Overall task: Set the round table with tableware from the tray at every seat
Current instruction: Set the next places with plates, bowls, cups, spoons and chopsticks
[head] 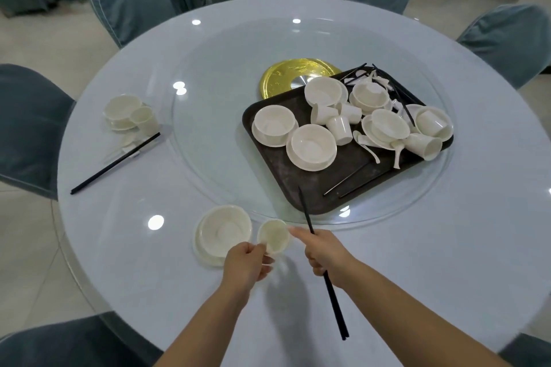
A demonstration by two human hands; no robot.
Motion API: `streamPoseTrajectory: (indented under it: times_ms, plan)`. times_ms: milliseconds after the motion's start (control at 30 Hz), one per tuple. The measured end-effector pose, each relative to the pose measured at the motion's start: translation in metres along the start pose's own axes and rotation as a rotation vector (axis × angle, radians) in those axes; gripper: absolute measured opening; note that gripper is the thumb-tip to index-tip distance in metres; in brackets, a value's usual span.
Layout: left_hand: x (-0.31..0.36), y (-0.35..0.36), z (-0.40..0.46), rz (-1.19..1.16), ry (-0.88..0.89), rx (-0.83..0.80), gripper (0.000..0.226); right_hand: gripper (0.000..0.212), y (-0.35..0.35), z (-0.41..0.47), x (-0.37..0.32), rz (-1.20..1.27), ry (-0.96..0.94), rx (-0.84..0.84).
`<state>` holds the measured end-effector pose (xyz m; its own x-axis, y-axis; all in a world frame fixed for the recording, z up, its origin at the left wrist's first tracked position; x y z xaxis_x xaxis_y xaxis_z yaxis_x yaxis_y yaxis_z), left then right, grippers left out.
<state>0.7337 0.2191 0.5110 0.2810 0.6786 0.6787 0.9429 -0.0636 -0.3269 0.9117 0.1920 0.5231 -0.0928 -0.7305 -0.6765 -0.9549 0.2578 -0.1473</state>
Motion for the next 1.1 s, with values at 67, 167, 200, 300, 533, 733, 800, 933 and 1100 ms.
streamPoseTrajectory:
  times_ms: [67, 167, 200, 300, 533, 733, 800, 933, 1100]
  plan:
    - [-0.006, 0.0, 0.003, 0.027, -0.012, 0.008, 0.022, 0.044, 0.007, -0.002, 0.009, -0.009, 0.021, -0.024]
    - [-0.006, 0.003, 0.007, 0.084, 0.03, 0.017, 0.022, 0.022, 0.018, -0.003, 0.016, -0.023, 0.031, -0.057]
    - [-0.004, 0.004, 0.007, 0.098, 0.051, 0.021, 0.021, 0.017, 0.021, -0.003, 0.018, -0.034, 0.024, -0.057]
    - [-0.001, 0.007, 0.009, 0.103, 0.075, 0.026, 0.019, 0.008, 0.029, -0.002, 0.019, -0.072, -0.002, -0.039]
    - [-0.01, 0.011, 0.018, 0.067, 0.022, -0.036, 0.019, 0.011, 0.027, 0.003, 0.018, -0.062, 0.021, 0.02]
    - [-0.007, 0.02, 0.025, -0.004, 0.021, -0.087, 0.024, 0.011, 0.021, 0.007, 0.015, -0.027, 0.031, 0.034]
    - [-0.007, 0.02, 0.027, -0.001, 0.017, -0.063, 0.026, 0.012, 0.018, 0.008, 0.013, -0.008, 0.042, 0.062]
    - [-0.009, 0.012, 0.03, 0.011, -0.009, 0.009, 0.035, 0.01, 0.004, 0.011, 0.009, 0.061, 0.069, 0.116]
    - [0.008, -0.005, 0.024, 0.036, 0.081, 0.107, 0.034, 0.019, -0.014, 0.015, 0.001, 0.284, 0.188, 0.178]
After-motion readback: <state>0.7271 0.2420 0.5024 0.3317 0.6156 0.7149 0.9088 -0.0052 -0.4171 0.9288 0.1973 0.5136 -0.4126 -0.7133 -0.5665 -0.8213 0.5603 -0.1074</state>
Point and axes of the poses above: each hand's wrist, its own z-axis towards the middle knuckle, its own y-axis out of the palm, x = y × z, the point moved 6 cm from there along z, towards the middle knuckle, and after that the axes turned 7 degrees about x, right-handed, at the moved point
